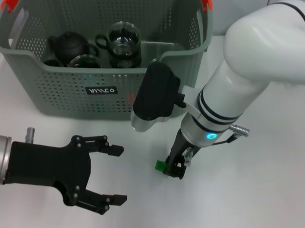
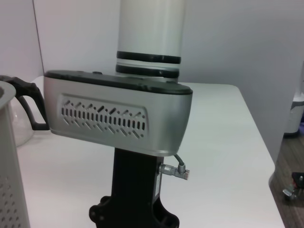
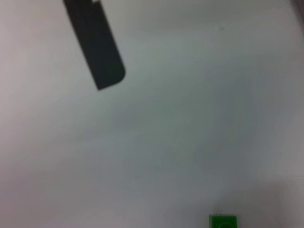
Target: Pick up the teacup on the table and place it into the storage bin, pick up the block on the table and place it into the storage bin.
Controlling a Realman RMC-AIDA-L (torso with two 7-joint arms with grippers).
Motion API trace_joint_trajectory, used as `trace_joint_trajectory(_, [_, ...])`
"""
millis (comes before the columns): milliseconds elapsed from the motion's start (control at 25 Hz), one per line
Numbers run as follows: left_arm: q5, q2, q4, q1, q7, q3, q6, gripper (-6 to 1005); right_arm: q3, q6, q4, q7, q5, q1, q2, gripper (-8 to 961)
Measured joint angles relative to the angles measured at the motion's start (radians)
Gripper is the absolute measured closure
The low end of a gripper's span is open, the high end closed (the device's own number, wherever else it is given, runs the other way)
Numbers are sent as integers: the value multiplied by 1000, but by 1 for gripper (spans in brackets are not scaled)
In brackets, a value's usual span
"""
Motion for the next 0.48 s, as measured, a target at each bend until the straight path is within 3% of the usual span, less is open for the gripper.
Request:
trace_joint_trajectory(200, [0, 2, 2, 5, -3, -2, 7, 50, 58, -44, -68, -7, -7, -29, -12, 729])
trace_joint_trajectory(480, [0, 3, 0, 47, 9, -91, 8, 50, 327, -180, -367, -55, -65, -158, -16, 714])
